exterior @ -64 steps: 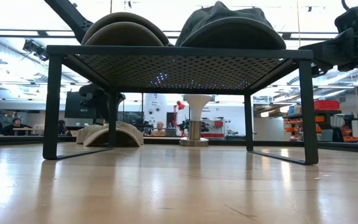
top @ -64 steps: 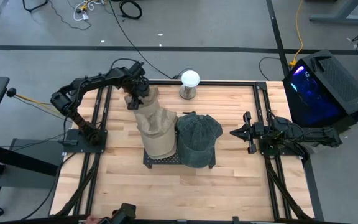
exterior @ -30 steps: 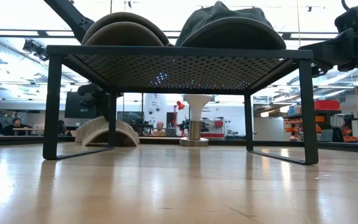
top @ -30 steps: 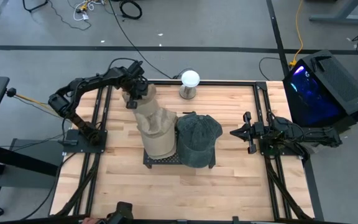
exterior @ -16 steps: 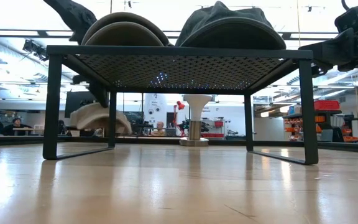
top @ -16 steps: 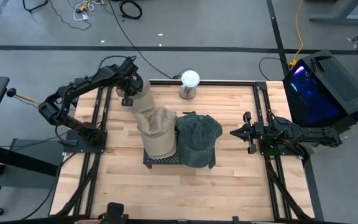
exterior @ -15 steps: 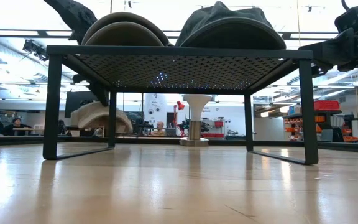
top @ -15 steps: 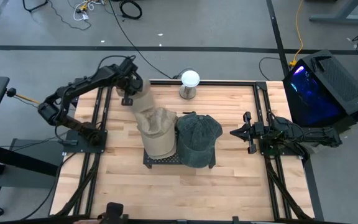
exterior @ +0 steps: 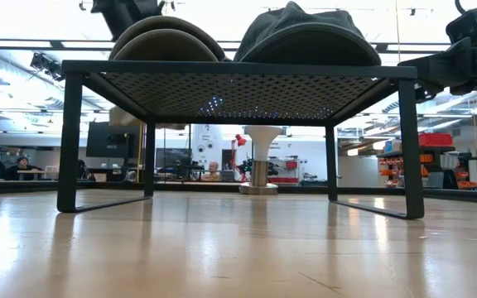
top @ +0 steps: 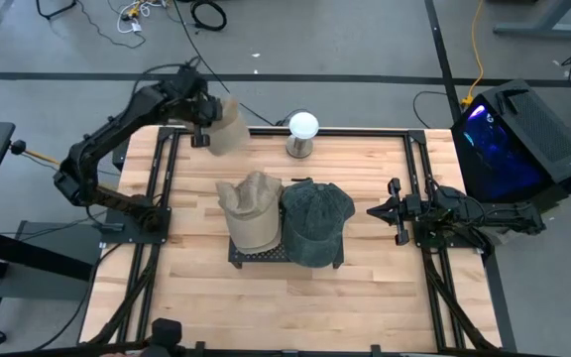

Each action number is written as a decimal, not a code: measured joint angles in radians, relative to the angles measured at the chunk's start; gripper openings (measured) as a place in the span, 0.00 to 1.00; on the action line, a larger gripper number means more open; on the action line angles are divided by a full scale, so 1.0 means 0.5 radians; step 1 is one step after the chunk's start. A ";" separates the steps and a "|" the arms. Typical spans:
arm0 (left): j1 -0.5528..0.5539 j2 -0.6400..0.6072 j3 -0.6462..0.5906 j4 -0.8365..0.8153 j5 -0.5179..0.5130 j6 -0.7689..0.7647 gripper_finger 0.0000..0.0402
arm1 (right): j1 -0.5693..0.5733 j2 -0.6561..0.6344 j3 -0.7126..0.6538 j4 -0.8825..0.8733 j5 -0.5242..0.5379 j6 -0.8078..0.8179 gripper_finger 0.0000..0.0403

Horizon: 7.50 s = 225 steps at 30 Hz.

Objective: Pick & Place hat
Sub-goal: Stack the brown cap into the stack of brown caps on the shelf, then return to Home Position

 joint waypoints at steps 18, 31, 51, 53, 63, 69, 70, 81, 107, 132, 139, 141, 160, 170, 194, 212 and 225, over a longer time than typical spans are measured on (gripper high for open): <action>-0.267 0.000 0.617 -0.133 0.068 -0.076 0.00 | 0.000 0.000 0.000 0.000 0.000 0.000 0.04; -0.704 -0.039 0.690 -0.220 -0.048 -0.222 0.00 | 0.000 0.000 0.000 0.000 0.000 0.000 0.04; -1.453 -0.231 0.690 -0.474 -0.523 -0.481 0.00 | 0.000 0.000 -0.001 0.000 0.000 0.000 0.04; -1.516 -0.231 0.690 -0.473 -0.570 -0.488 0.00 | 0.000 0.000 0.000 0.000 0.000 0.000 0.04; -1.818 -0.178 0.685 -0.544 -0.578 -0.727 0.00 | 0.000 0.000 -0.001 0.000 0.000 0.000 0.04; -1.959 -0.083 0.686 -0.583 -0.623 -0.956 0.00 | 0.000 0.000 0.000 0.002 0.000 0.000 0.04; -1.980 -0.070 0.685 -0.590 -0.641 -0.976 0.00 | 0.000 0.000 0.000 0.002 0.000 0.000 0.04; -2.057 0.078 0.686 -0.595 -0.666 -1.117 0.00 | 0.000 0.000 0.000 0.003 -0.001 0.000 0.04; -2.192 0.221 0.686 -0.644 -0.580 -1.048 0.01 | 0.000 0.008 0.000 0.001 -0.015 0.000 0.04; -2.199 0.221 0.686 -0.598 -0.575 -1.049 0.34 | 0.000 0.007 0.000 0.000 -0.015 0.000 0.04; -2.198 0.190 0.687 -0.600 -0.604 -1.046 0.36 | 0.000 0.007 0.000 0.000 -0.015 0.000 0.04; -2.198 0.159 0.689 -0.598 -0.635 -1.033 0.35 | 0.000 0.007 0.000 0.001 -0.015 0.000 0.04; -2.029 -0.262 0.689 -0.830 -0.770 -1.117 0.07 | 0.000 0.007 0.000 0.000 -0.015 0.000 0.04; -1.934 -0.387 0.683 -0.933 -0.754 -1.277 0.01 | 0.000 0.007 0.000 0.000 -0.014 0.000 0.04; -1.892 -1.022 -0.242 -0.449 -0.501 -1.629 0.00 | 0.000 0.007 0.000 0.000 -0.014 0.000 0.04; -1.892 -1.659 -1.150 0.261 -0.285 -1.731 0.00 | 0.000 0.007 0.000 0.000 -0.014 0.000 0.04; -1.892 -1.898 -1.787 0.874 -0.206 -1.713 0.00 | 0.000 0.007 0.000 0.001 -0.014 0.000 0.04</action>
